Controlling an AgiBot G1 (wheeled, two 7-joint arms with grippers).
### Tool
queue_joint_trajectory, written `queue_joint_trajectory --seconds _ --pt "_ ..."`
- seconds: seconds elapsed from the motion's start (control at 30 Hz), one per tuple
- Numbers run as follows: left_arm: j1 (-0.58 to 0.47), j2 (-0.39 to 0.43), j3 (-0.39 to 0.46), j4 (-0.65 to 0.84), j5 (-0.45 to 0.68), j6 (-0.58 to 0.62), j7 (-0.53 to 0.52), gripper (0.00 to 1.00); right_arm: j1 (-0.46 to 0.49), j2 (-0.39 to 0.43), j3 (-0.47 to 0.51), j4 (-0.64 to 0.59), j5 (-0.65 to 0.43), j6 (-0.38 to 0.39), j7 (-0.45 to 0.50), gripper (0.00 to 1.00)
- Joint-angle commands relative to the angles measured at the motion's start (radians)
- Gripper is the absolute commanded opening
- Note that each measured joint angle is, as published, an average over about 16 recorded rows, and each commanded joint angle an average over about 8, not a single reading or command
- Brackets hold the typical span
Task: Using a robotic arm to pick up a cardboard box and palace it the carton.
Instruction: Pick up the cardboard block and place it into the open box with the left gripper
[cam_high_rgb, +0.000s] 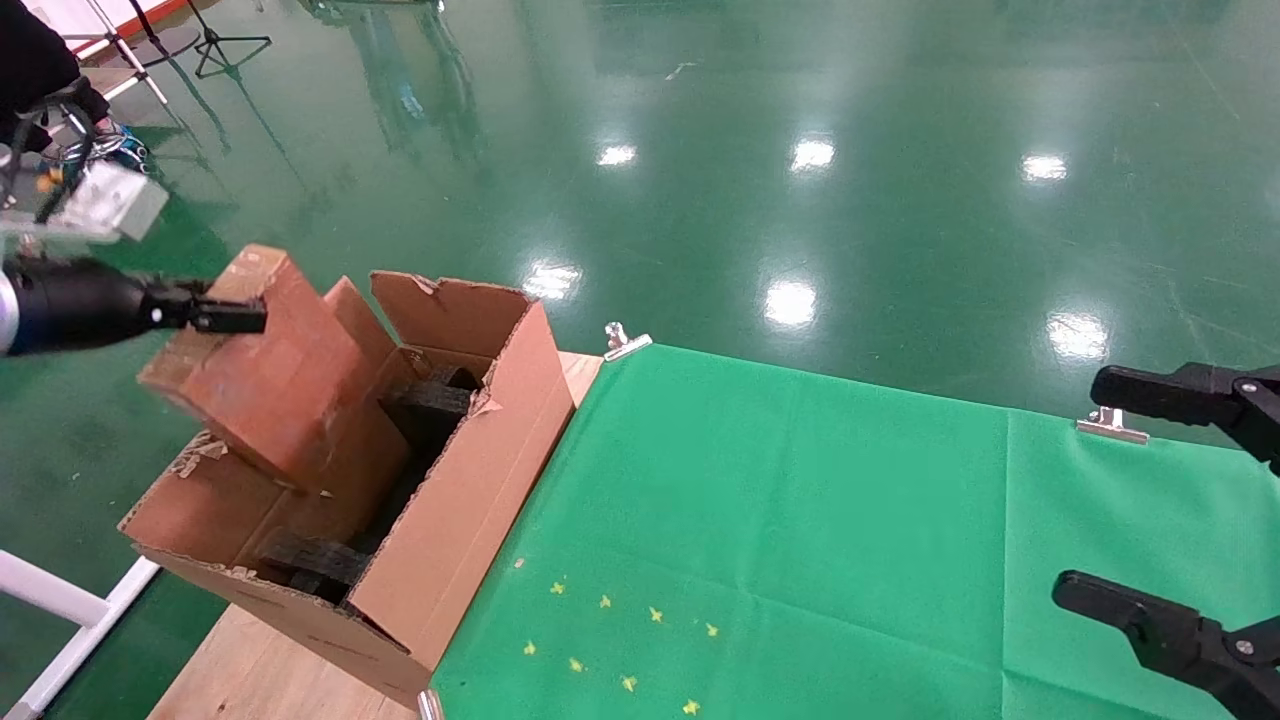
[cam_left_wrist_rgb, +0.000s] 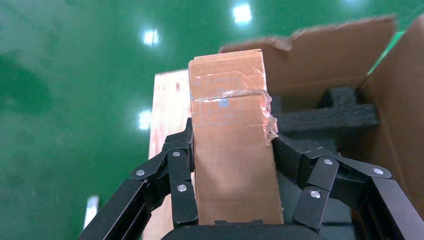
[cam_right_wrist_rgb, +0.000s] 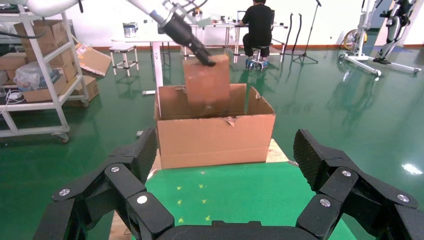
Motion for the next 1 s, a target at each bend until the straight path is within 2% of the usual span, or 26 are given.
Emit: queue_joint_trajectory --seconds 0.03,0.37,0.7,0.73,0.77,0.97,1.0 --pt "0.032 -0.003 0.002 0.010 0.000 -0.026 -0.016 0.00 0.000 0.000 0.000 0.000 0.000 0.000 0.000 1.00" --pt "0.148 0.035 0.025 0.048 0.028 -0.151 -0.047 0.00 0.000 0.000 0.000 0.000 0.000 0.000 0.000 1.00" --pt "0.174 0.103 0.052 0.130 0.049 -0.180 0.001 0.00 0.000 0.000 0.000 0.000 0.000 0.000 0.000 1.00" --pt "0.175 0.109 0.053 0.140 0.047 -0.181 0.008 0.03 0.000 0.000 0.000 0.000 0.000 0.000 0.000 1.00" --pt "0.175 0.114 0.054 0.148 0.046 -0.182 0.014 0.09 0.000 0.000 0.000 0.000 0.000 0.000 0.000 1.00" --pt "0.178 0.133 0.053 0.181 0.033 -0.190 0.043 0.84 0.000 0.000 0.000 0.000 0.000 0.000 0.000 1.00" --pt "0.179 0.134 0.052 0.184 0.032 -0.191 0.044 0.94 0.000 0.000 0.000 0.000 0.000 0.000 0.000 1.00"
